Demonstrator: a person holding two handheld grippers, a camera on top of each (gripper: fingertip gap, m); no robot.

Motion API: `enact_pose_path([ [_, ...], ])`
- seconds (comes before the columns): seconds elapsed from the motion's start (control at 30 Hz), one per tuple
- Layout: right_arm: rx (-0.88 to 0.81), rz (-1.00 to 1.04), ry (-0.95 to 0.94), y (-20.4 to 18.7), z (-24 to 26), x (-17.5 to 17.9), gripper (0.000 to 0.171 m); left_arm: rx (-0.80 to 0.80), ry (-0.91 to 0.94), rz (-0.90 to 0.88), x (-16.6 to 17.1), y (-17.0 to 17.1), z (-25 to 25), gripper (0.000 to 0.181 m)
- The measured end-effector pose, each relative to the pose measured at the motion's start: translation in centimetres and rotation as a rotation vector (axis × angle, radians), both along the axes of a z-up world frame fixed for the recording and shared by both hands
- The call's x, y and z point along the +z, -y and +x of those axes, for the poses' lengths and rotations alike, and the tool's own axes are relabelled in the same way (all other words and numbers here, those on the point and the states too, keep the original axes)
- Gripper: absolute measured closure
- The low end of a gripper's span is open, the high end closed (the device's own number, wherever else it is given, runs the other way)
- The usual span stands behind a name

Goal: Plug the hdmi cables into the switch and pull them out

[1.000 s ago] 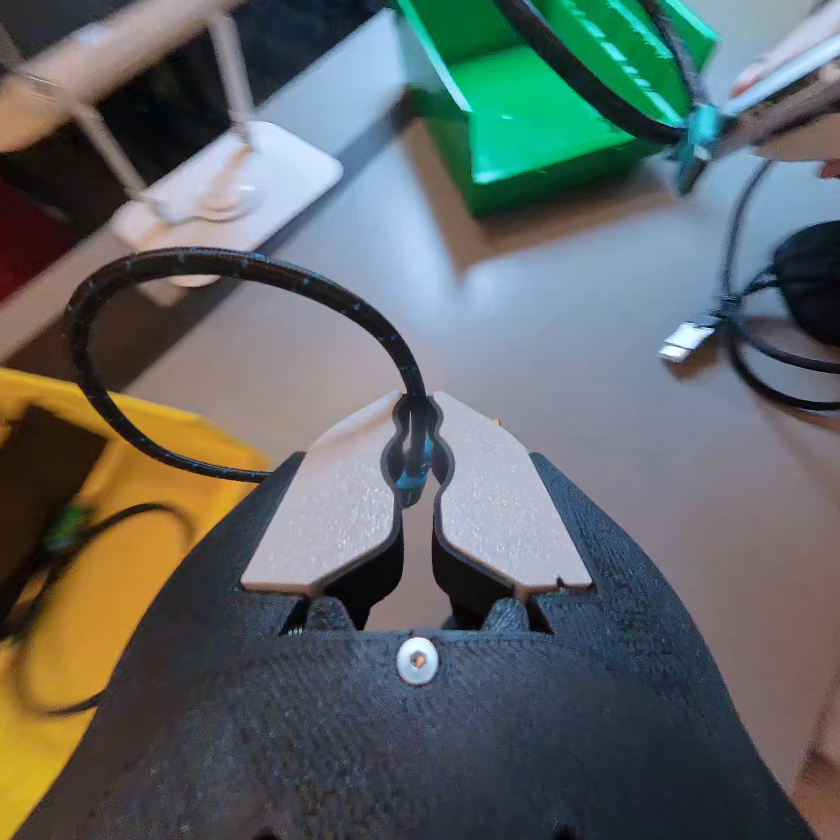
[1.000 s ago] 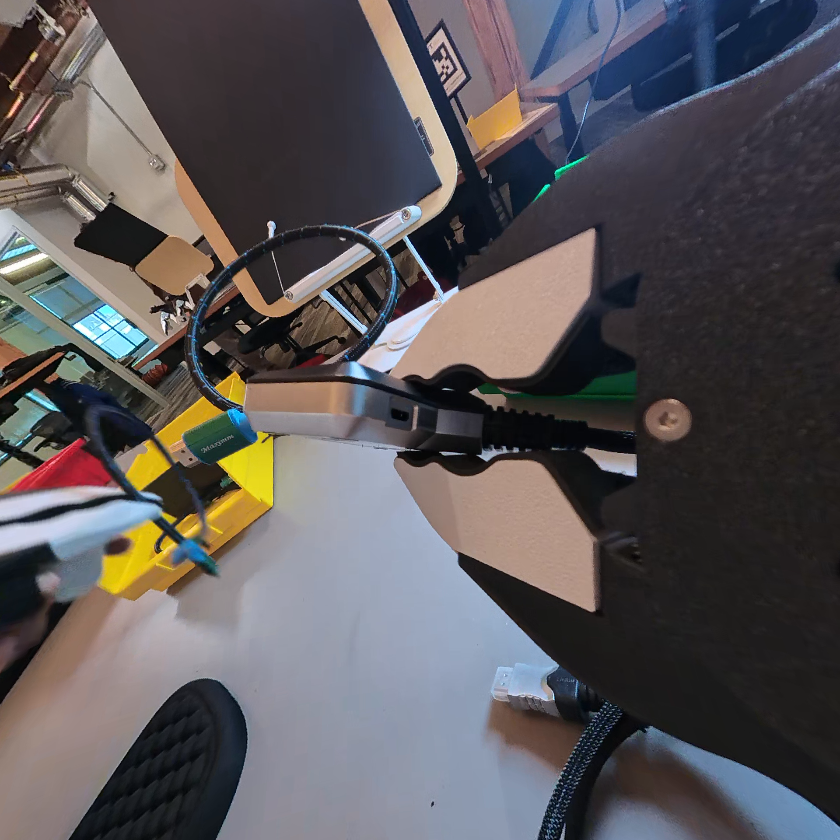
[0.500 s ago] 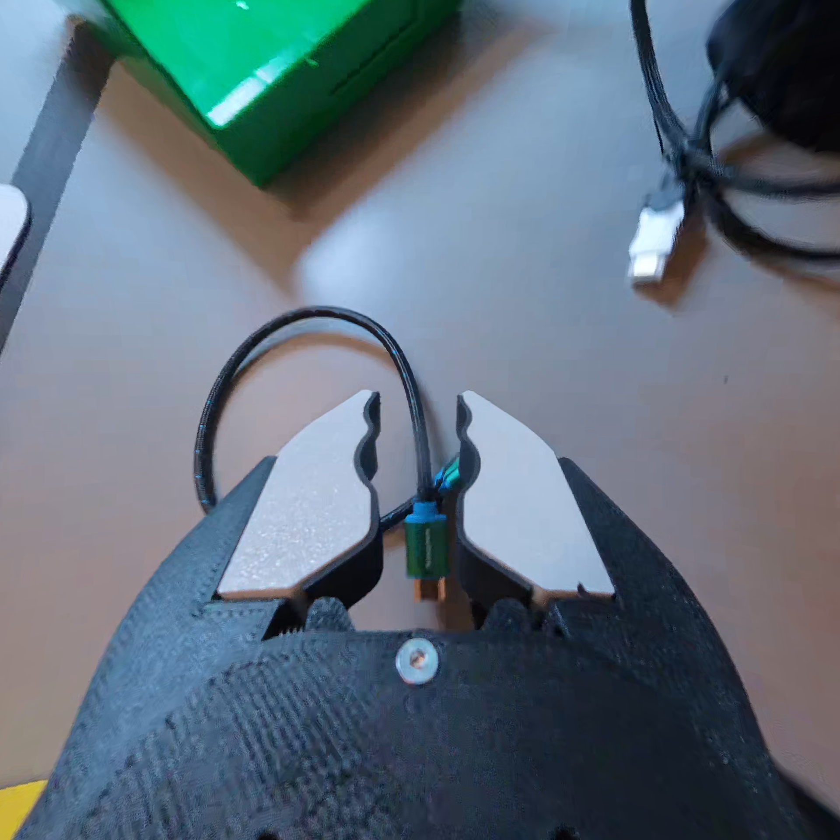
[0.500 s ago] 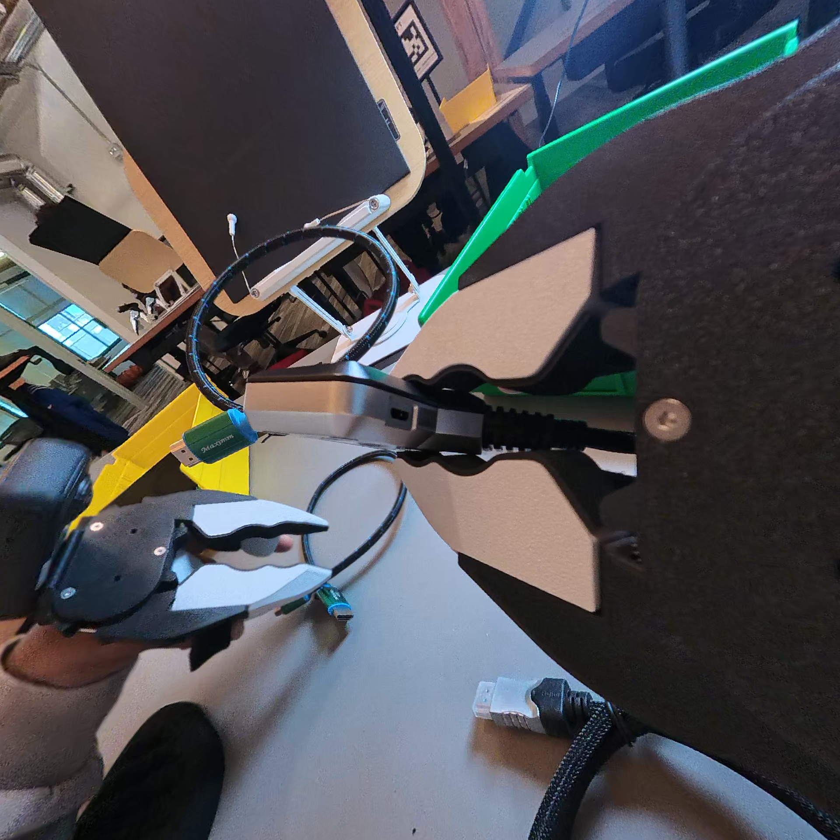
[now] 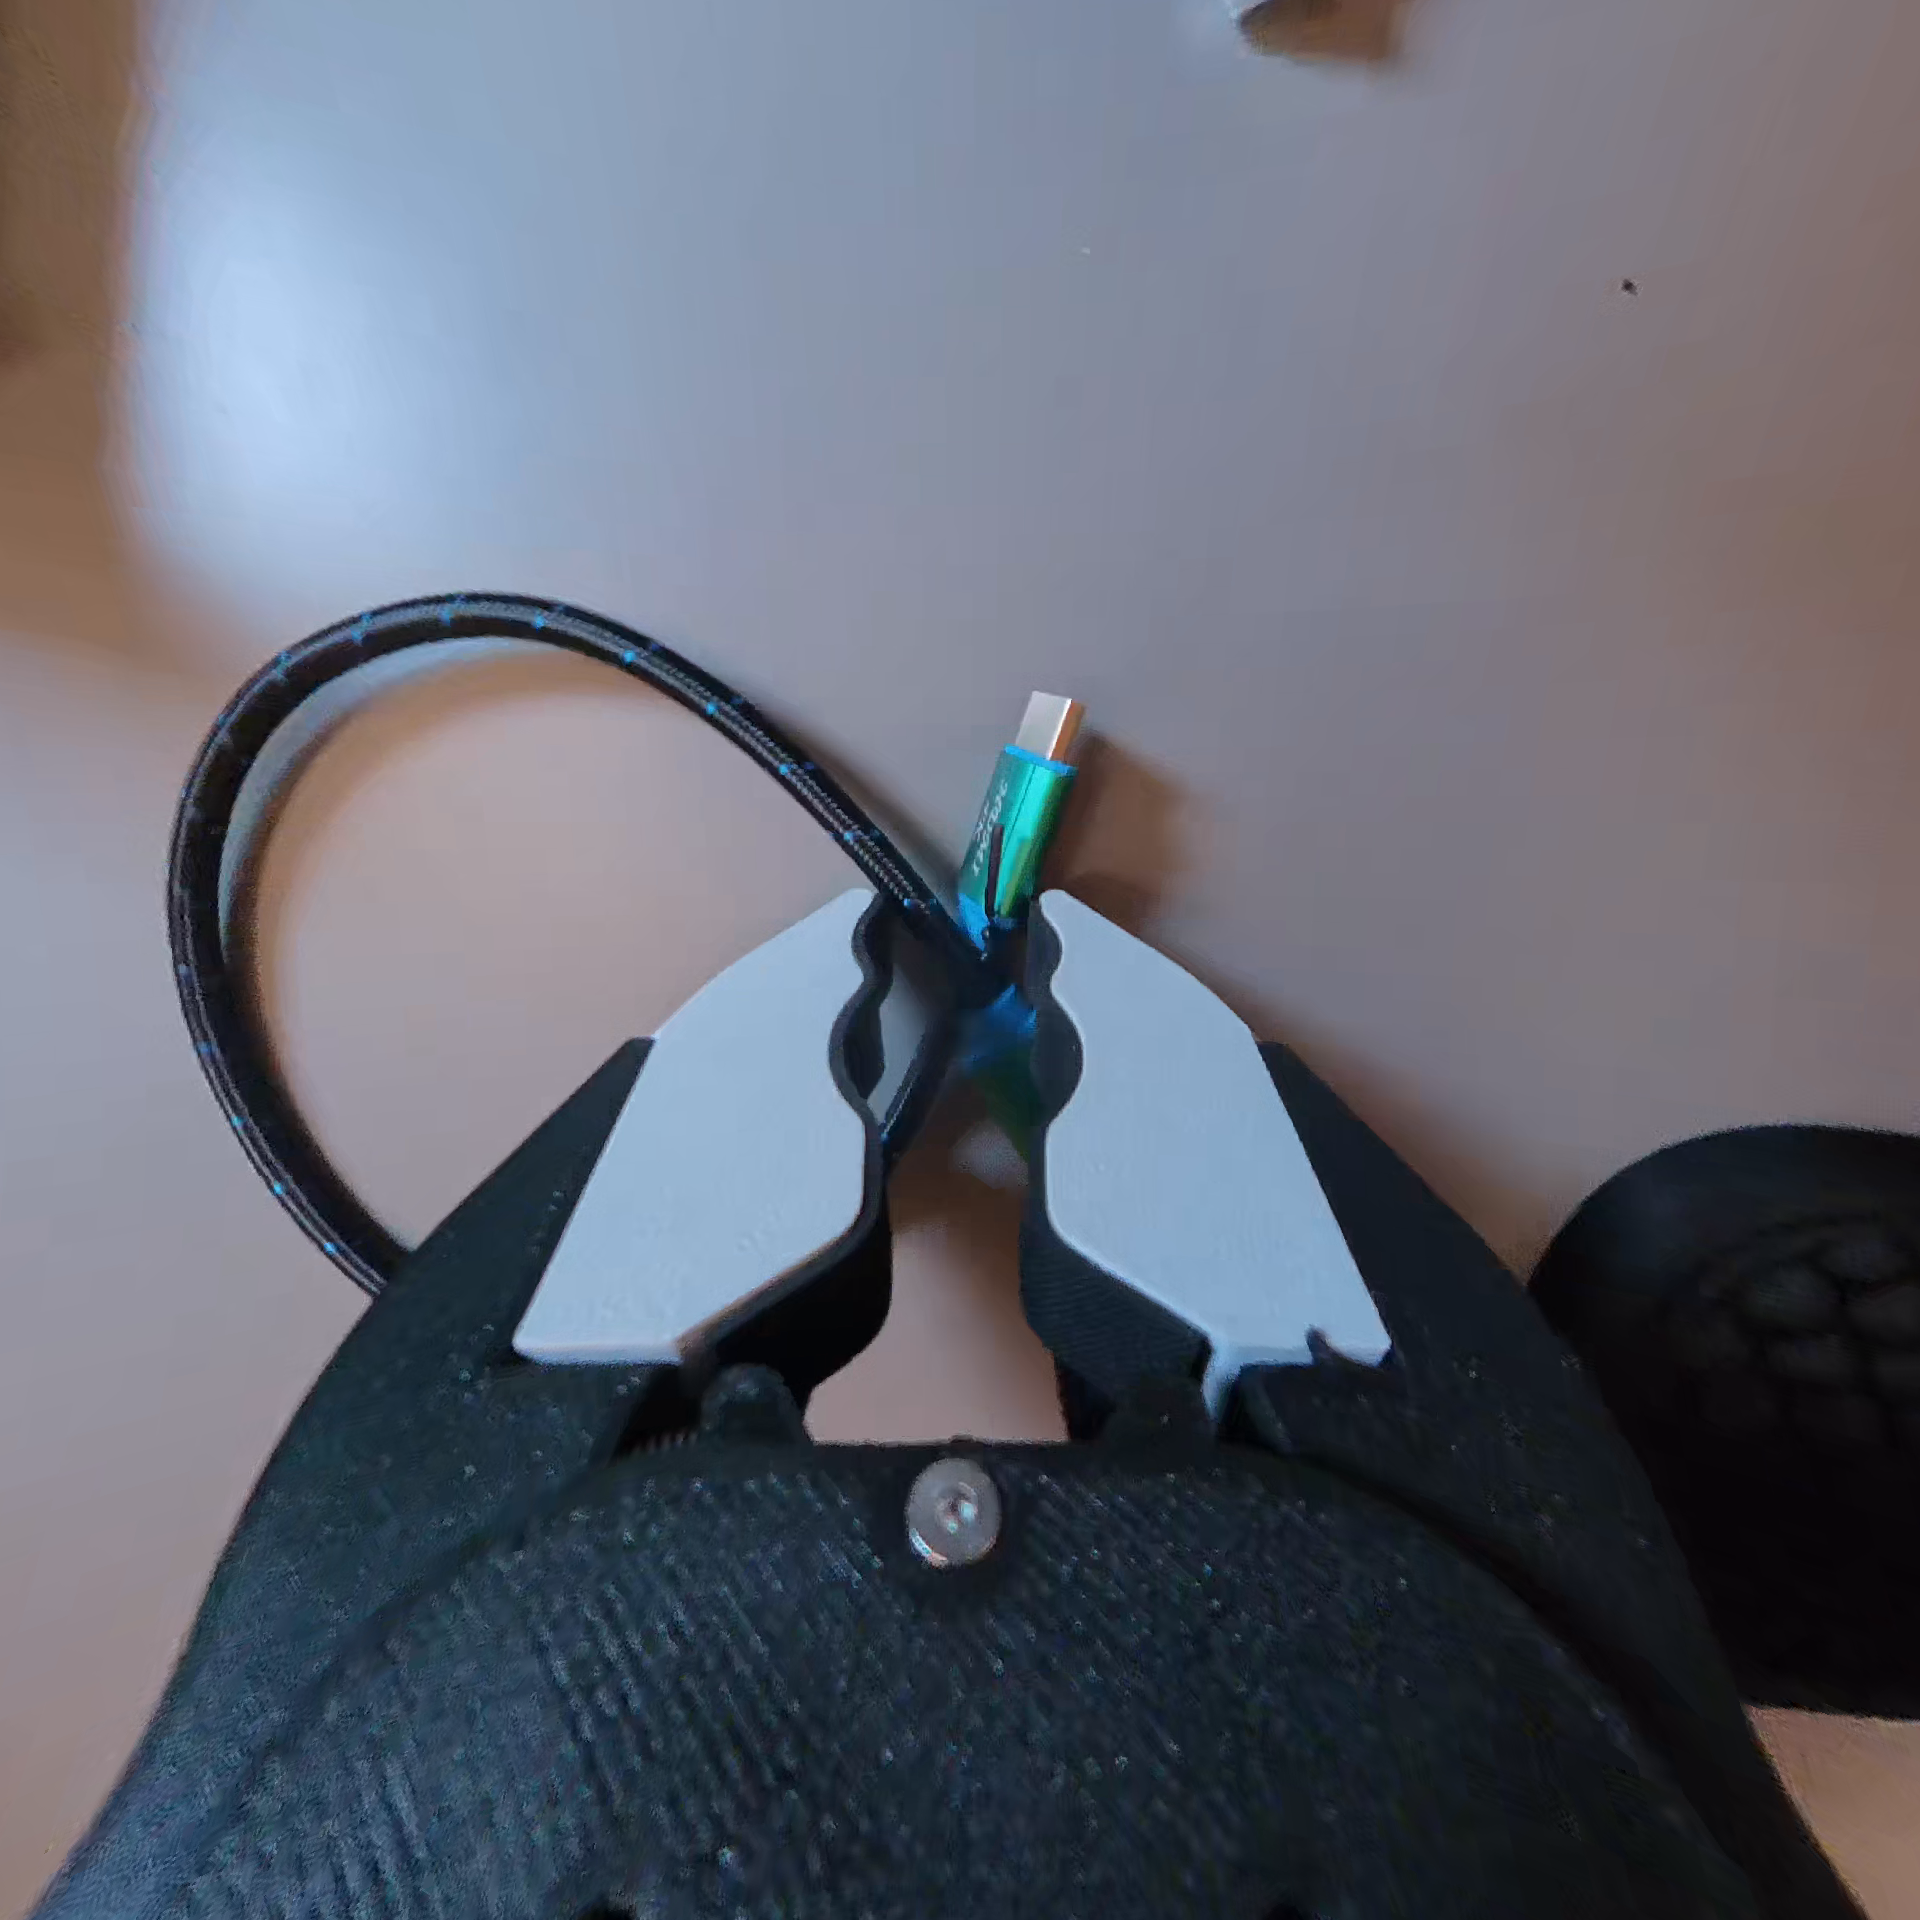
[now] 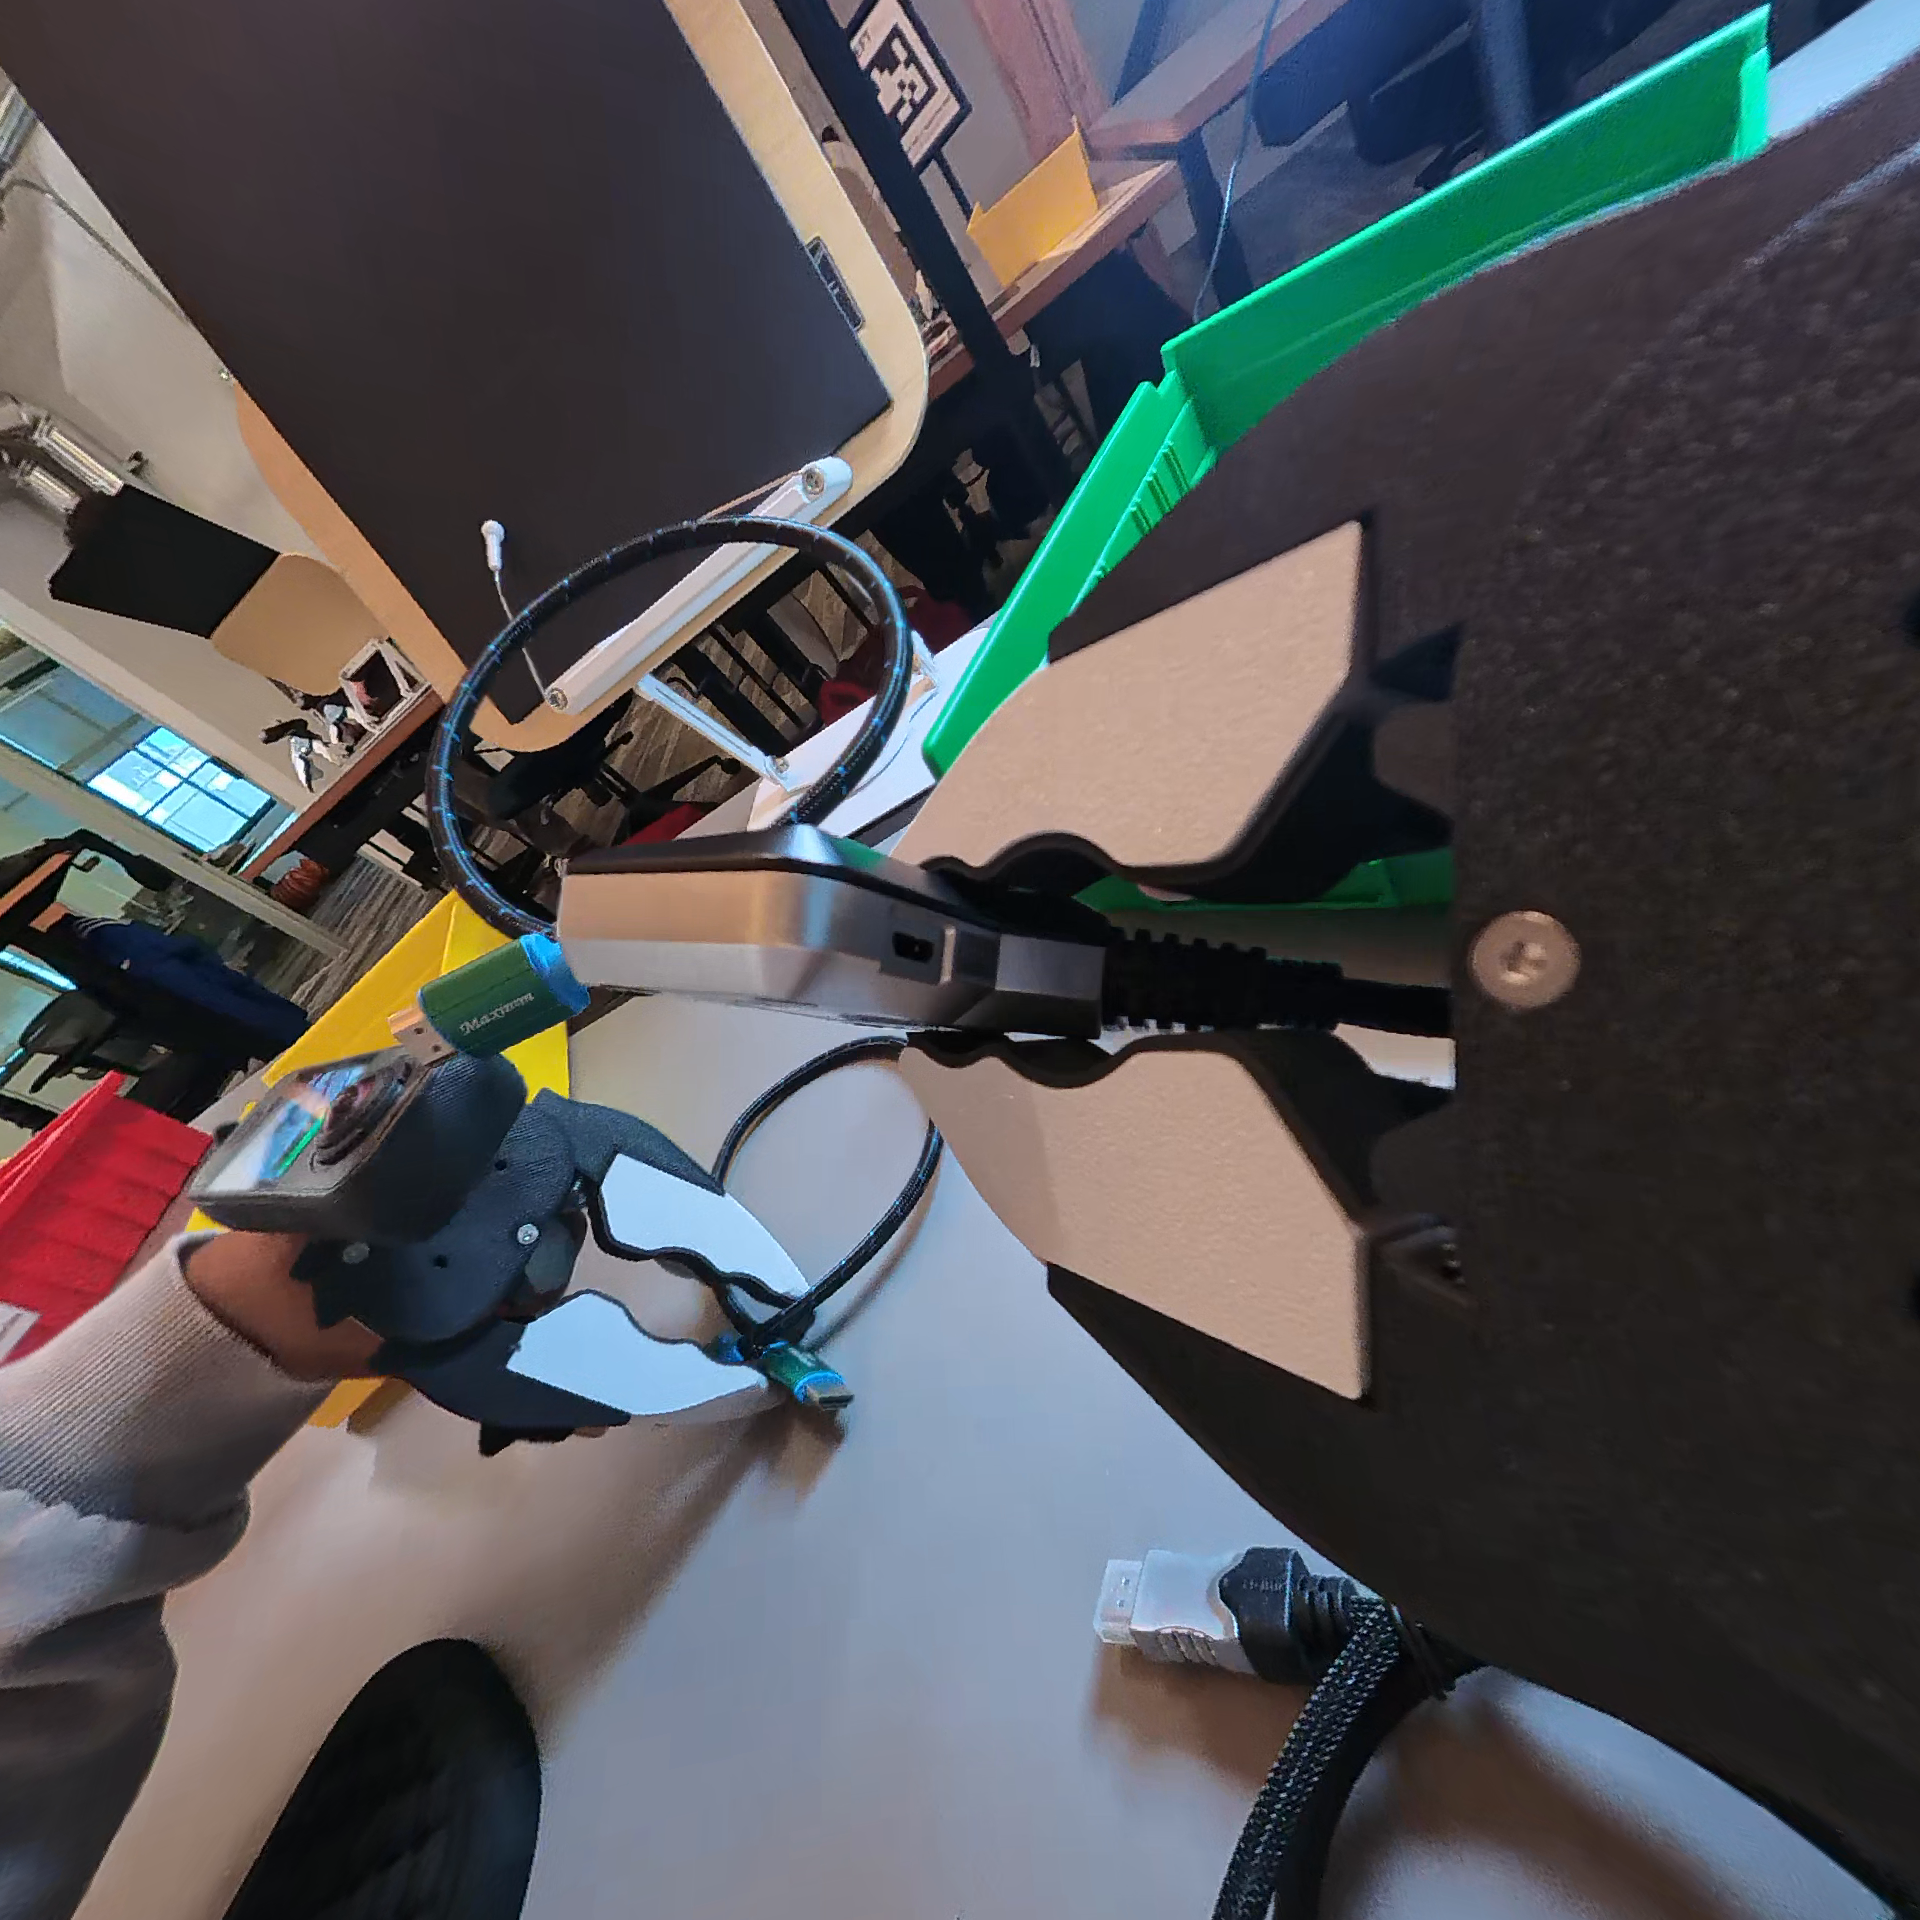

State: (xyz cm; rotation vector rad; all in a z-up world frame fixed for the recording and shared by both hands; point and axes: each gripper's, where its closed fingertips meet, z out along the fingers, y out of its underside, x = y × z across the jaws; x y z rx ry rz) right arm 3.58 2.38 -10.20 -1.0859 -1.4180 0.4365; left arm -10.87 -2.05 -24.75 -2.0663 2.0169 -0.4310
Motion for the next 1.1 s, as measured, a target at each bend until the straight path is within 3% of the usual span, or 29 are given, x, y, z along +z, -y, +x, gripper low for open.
enact_pose_path([
  [0.1, 0.002, -0.015, -0.008, -0.3, 0.2, -0.1, 0.148, 0.118, 0.018, 0.065, 0.0, -0.7, 0.0, 0.161],
  [0.2, -0.003, -0.003, 0.000, -0.4, 0.3, -0.2, 0.148, 0.337, 0.038, 0.317, 0.9, -3.1, -1.0, 0.165],
  [0.4, -0.029, 0.096, 0.082, -0.5, -0.6, -1.8, 0.148, 0.686, 0.179, 0.733, 7.9, -4.7, -4.6, 0.166],
  [0.5, -0.004, 0.169, 0.129, -0.1, -1.2, -2.8, 0.148, 0.692, 0.136, 0.894, 11.5, -3.7, -5.7, 0.166],
  [0.6, 0.030, 0.271, 0.157, 0.7, -2.0, -3.5, 0.148, 0.611, 0.161, 0.936, 12.6, -2.0, -3.1, 0.166],
  [0.8, 0.017, 0.433, 0.266, 1.1, -3.0, -5.3, 0.148, 0.414, 0.086, 1.017, 10.2, -0.3, 2.0, 0.166],
  [1.1, -0.028, 0.607, 0.384, 1.9, -4.8, -6.9, 0.148, 0.379, 0.024, 1.075, 8.4, -0.1, 4.1, 0.166],
])
